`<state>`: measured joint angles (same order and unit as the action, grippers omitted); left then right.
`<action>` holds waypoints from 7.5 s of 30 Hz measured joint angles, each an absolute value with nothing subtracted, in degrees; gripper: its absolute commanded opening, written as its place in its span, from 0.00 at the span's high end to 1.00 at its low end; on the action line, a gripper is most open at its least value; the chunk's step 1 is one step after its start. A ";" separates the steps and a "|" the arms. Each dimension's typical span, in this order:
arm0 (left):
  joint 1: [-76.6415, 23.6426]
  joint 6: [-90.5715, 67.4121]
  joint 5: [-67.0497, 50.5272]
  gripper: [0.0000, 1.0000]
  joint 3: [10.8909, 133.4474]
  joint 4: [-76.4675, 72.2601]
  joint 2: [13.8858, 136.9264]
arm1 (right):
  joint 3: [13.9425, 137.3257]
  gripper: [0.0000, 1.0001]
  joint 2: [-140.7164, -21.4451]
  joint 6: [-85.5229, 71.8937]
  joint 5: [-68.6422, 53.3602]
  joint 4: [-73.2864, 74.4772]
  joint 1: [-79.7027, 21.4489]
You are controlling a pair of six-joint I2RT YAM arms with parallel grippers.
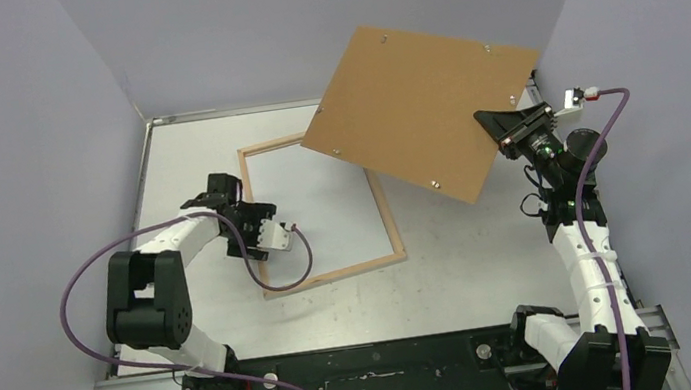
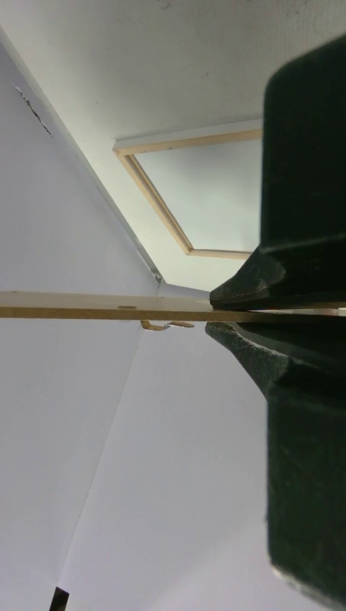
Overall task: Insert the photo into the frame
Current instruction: Adjust the photo frame at the center of the board, then place the photo frame item in the photo frame.
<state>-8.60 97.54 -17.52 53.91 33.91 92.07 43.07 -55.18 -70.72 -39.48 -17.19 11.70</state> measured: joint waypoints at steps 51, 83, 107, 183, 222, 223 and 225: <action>-37.98 43.16 -22.09 0.62 51.62 34.11 88.49 | 42.26 0.95 -55.18 -70.61 -38.89 -16.23 12.69; 1.78 22.09 -29.47 0.22 97.91 39.57 116.68 | 43.29 0.95 -50.83 -68.53 -35.20 -9.65 13.08; 0.78 11.14 -33.32 0.35 111.74 39.13 135.26 | 41.65 0.95 -49.25 -68.16 -34.89 -8.25 12.97; 19.84 -14.22 -41.45 0.72 59.77 29.02 95.44 | 38.92 0.95 -59.18 -71.83 -35.42 -13.23 -0.21; 16.40 -3.68 -31.66 0.60 66.96 20.03 108.88 | 29.74 0.95 -64.25 -73.67 -14.15 -18.59 -23.05; 16.16 -3.66 -31.29 0.61 66.74 19.90 108.88 | 29.50 0.95 -64.47 -73.97 -14.11 -19.27 -23.09; 15.77 -3.66 -30.68 0.63 66.50 19.73 108.92 | 29.06 0.95 -64.75 -74.54 -13.96 -20.16 -23.31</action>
<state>15.77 -3.66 -30.68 66.50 19.73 108.92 29.06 -64.75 -74.54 -13.96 -20.16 -23.31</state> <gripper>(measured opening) 0.395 0.074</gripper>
